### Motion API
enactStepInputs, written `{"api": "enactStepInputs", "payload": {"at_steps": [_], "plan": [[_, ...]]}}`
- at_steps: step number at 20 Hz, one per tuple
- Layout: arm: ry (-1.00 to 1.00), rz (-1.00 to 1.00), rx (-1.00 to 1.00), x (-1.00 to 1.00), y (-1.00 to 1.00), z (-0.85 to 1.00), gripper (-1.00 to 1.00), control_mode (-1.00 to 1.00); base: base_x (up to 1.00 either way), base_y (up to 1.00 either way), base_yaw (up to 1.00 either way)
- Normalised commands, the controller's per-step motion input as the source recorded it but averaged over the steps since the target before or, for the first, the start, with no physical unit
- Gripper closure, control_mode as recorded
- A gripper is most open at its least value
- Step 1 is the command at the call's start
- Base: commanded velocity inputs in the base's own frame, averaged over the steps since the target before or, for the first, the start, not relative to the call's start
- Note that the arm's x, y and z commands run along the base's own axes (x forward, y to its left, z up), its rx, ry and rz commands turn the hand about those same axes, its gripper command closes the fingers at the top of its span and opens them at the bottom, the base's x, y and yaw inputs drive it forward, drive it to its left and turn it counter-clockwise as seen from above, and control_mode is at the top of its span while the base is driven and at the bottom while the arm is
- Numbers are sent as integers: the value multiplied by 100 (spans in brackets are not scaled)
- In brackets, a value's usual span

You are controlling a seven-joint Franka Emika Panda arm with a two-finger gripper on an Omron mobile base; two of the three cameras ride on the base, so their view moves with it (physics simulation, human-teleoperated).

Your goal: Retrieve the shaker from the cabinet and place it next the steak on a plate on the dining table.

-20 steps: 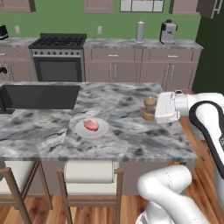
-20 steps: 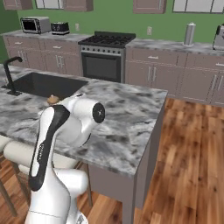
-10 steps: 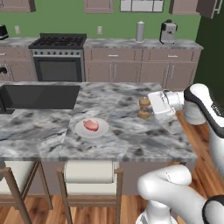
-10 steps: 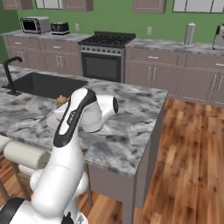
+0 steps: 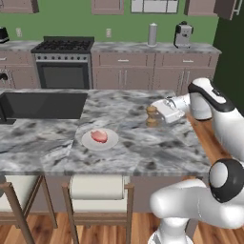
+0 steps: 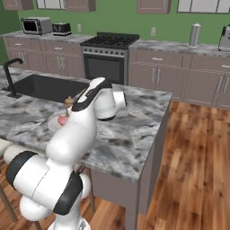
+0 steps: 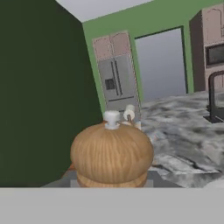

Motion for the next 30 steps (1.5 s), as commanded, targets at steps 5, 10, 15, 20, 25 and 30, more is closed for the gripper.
{"api": "enactStepInputs", "payload": {"at_steps": [5, 10, 15, 20, 25, 30], "plan": [[-26, 15, 0, 2, 0, -14, 100, -100, 0, 0, 0], [-20, 12, 1, 8, 0, -29, 100, -100, 0, 0, 0], [-2, 1, 8, 3, 0, -25, 100, -100, 0, 0, 0], [0, 0, 15, 0, 2, -32, 100, -100, 0, 0, 0], [0, 0, 10, 0, 6, -32, 100, -100, 0, 0, 0], [1, 0, 0, 9, 0, -10, 100, -100, 0, 0, 0]]}}
